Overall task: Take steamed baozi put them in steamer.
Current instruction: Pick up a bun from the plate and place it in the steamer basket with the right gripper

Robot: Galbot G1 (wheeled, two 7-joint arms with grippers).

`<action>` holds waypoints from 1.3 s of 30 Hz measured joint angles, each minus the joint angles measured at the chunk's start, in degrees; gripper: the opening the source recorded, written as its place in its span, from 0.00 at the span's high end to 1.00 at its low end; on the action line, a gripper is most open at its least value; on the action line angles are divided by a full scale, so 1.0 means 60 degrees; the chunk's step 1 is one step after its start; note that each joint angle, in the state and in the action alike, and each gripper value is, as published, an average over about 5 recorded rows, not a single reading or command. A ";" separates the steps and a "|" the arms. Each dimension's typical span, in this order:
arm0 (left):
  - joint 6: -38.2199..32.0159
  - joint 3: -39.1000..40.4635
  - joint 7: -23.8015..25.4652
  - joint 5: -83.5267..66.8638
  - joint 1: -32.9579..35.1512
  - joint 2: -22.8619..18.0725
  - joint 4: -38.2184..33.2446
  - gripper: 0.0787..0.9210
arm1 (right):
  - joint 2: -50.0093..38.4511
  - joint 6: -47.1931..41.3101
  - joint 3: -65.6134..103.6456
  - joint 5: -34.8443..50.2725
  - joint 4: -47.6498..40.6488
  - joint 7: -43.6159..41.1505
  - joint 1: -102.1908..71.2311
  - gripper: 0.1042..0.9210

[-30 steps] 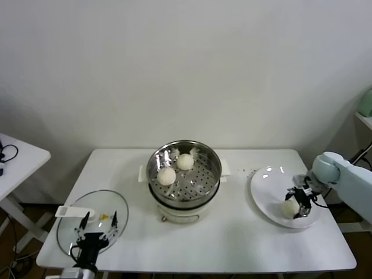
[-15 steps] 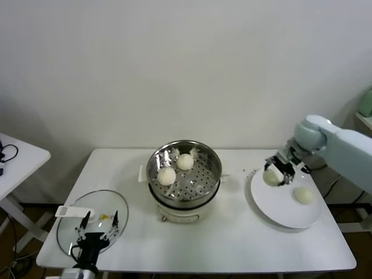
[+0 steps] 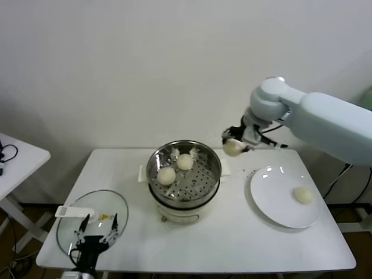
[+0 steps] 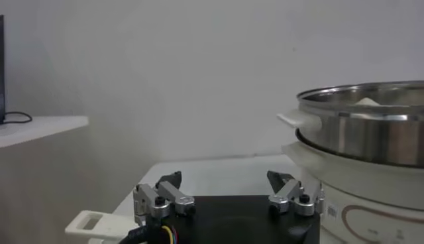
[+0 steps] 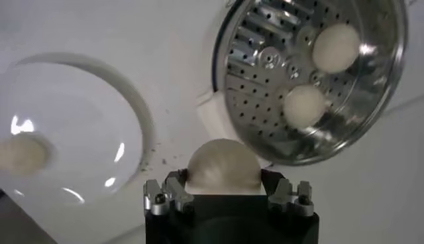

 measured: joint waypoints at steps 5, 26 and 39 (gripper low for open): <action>0.0000 -0.0021 -0.0002 0.0021 0.0071 -0.0003 -0.0027 0.12 | 0.0958 0.0258 -0.0089 -0.0347 0.0029 0.0027 -0.0171 0.22; 0.0128 -0.0001 -0.0005 0.0073 0.0032 0.0008 0.0053 0.12 | 0.3050 0.1309 -0.0865 -0.1294 -0.0415 0.0085 -0.1261 0.22; 0.0133 0.0006 -0.0007 0.0063 -0.0005 0.0017 0.0125 0.12 | 0.3290 0.1910 -0.1057 -0.1713 -0.0554 0.0204 -0.1501 0.22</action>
